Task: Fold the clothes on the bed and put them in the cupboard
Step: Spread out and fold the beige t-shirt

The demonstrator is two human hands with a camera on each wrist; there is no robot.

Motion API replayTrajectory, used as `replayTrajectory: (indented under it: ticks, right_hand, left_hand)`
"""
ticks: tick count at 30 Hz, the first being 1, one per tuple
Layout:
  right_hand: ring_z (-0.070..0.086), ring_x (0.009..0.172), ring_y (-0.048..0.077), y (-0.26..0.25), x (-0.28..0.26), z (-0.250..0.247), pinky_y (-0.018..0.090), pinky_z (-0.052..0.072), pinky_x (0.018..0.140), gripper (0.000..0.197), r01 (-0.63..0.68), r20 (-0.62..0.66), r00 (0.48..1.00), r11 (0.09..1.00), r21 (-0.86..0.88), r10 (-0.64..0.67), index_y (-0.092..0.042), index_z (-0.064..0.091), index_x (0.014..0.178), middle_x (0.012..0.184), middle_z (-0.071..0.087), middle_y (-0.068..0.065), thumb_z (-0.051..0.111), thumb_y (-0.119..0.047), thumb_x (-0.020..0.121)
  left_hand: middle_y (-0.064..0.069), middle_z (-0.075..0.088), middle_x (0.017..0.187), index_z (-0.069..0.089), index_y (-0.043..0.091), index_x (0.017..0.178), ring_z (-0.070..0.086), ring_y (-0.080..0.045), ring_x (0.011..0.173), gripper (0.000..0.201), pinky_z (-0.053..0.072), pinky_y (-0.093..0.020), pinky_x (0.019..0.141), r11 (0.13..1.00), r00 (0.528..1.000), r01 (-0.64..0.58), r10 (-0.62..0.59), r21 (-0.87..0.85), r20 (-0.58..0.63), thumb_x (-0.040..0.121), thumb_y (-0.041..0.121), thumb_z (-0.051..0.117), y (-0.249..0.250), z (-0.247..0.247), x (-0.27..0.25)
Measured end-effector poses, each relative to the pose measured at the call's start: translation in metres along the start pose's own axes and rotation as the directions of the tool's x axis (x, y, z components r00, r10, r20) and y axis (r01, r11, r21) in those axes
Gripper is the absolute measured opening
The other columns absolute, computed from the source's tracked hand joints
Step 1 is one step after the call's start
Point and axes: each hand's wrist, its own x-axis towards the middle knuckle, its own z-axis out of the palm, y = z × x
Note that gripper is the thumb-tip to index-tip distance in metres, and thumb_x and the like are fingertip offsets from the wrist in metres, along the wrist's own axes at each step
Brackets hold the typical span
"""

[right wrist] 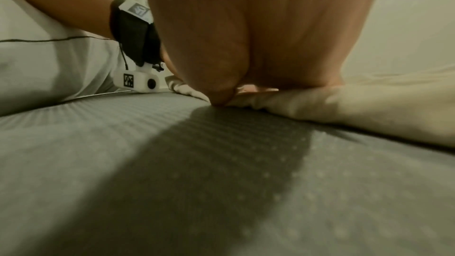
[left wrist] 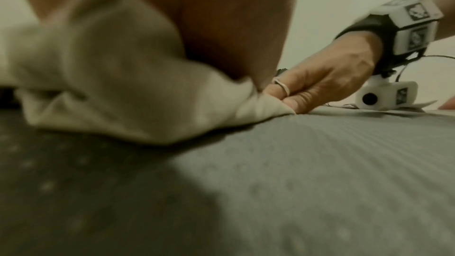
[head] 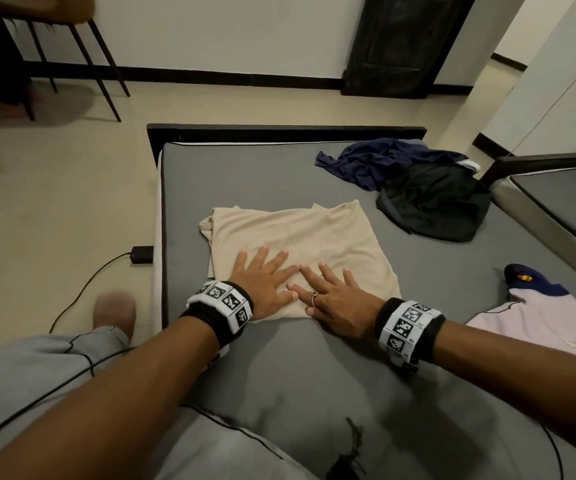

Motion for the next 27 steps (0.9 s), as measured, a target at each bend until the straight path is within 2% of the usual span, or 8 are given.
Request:
replayTrajectory:
  ticks: [3, 6, 10, 13, 16, 18, 23, 27]
  right_hand:
    - [-0.012, 0.152, 0.04, 0.003, -0.006, -0.003, 0.072, 0.013, 0.114, 0.057, 0.109, 0.031, 0.994, 0.992, -0.064, -0.107, -0.038, -0.002, 0.159, 0.167, -0.017, -0.002, 0.023, -0.041, 0.108]
    - [-0.012, 0.152, 0.041, 0.002, -0.011, -0.007, 0.072, 0.014, 0.112, 0.06, 0.179, 0.053, 0.983, 0.979, -0.103, -0.174, -0.037, 0.0, 0.159, 0.167, -0.015, -0.002, 0.03, -0.03, 0.108]
    - [0.02, 0.151, 0.035, -0.003, -0.013, -0.007, 0.06, 0.029, 0.112, 0.056, 0.299, -0.145, 0.936, 0.941, -0.155, -0.321, -0.027, 0.032, 0.155, 0.166, 0.017, 0.005, 0.048, -0.022, 0.102]
    - [0.053, 0.118, 0.025, -0.003, -0.01, -0.01, 0.042, 0.05, 0.093, 0.027, 0.325, -0.399, 0.838, 0.928, -0.182, -0.372, -0.022, 0.066, 0.118, 0.136, 0.055, 0.003, 0.062, -0.033, 0.094]
    - [0.056, 0.098, 0.021, -0.009, -0.002, -0.012, 0.039, 0.051, 0.077, 0.026, 0.287, -0.41, 0.846, 0.939, -0.189, -0.341, -0.023, 0.067, 0.105, 0.117, 0.059, -0.002, 0.054, -0.043, 0.096]
    - [0.058, 0.086, 0.022, -0.015, 0.004, -0.013, 0.039, 0.052, 0.069, 0.026, 0.293, -0.405, 0.847, 0.938, -0.185, -0.344, -0.02, 0.066, 0.099, 0.103, 0.062, -0.002, 0.05, -0.041, 0.097]
    - [0.057, 0.066, 0.027, -0.025, 0.006, -0.016, 0.039, 0.05, 0.055, 0.029, 0.314, -0.492, 0.805, 0.942, -0.121, -0.332, -0.013, 0.059, 0.077, 0.079, 0.061, 0.003, 0.047, -0.029, 0.099]
    - [0.055, 0.066, 0.026, -0.023, 0.002, -0.009, 0.037, 0.05, 0.053, 0.021, 0.39, -0.487, 0.764, 0.904, -0.175, -0.424, -0.014, 0.057, 0.077, 0.078, 0.058, 0.003, 0.05, -0.022, 0.094]
  left_hand:
    - [0.015, -0.02, 0.162, -0.004, 0.048, 0.154, -0.024, -0.026, 0.149, 0.107, -0.016, -0.059, 0.115, 0.993, 0.992, 0.111, -0.108, -0.048, 0.069, 0.065, 0.099, 0.026, -0.012, -0.002, 0.001]
    - [0.015, -0.025, 0.161, -0.008, 0.048, 0.153, -0.028, -0.027, 0.148, 0.123, -0.017, -0.062, 0.113, 0.984, 0.98, 0.17, -0.163, -0.055, 0.112, 0.05, 0.106, 0.026, -0.021, -0.007, 0.002]
    - [0.014, -0.018, 0.163, -0.001, 0.048, 0.154, -0.022, -0.026, 0.15, 0.088, -0.005, -0.066, 0.114, 0.954, 0.962, 0.271, -0.265, -0.126, 0.061, 0.078, 0.09, 0.014, -0.032, -0.008, 0.007]
    - [0.01, 0.002, 0.166, 0.02, 0.043, 0.153, -0.004, -0.025, 0.153, 0.067, 0.009, -0.065, 0.115, 0.954, 0.963, 0.258, -0.267, -0.151, -0.039, 0.093, 0.072, 0.028, -0.041, -0.011, 0.008]
    - [-0.001, 0.042, 0.147, 0.053, 0.029, 0.129, 0.036, -0.025, 0.138, 0.053, 0.032, -0.053, 0.111, 0.948, 0.927, 0.251, -0.294, -0.196, -0.232, 0.088, 0.064, 0.053, -0.044, -0.021, 0.004]
    - [-0.004, 0.052, 0.126, 0.058, 0.022, 0.116, 0.048, -0.028, 0.12, 0.056, 0.045, -0.047, 0.096, 0.931, 0.877, 0.335, -0.365, -0.148, -0.313, 0.084, 0.067, 0.057, -0.045, -0.029, 0.002]
    - [-0.009, 0.064, 0.109, 0.058, 0.019, 0.105, 0.06, -0.033, 0.097, 0.054, 0.05, -0.045, 0.088, 0.854, 0.856, 0.477, -0.505, -0.207, -0.109, 0.087, 0.069, 0.051, -0.065, -0.028, 0.0]
    - [-0.012, 0.063, 0.114, 0.059, 0.016, 0.109, 0.061, -0.035, 0.102, 0.042, 0.049, -0.046, 0.09, 0.86, 0.863, 0.474, -0.496, -0.188, -0.097, 0.097, 0.054, 0.049, -0.066, -0.027, 0.002]
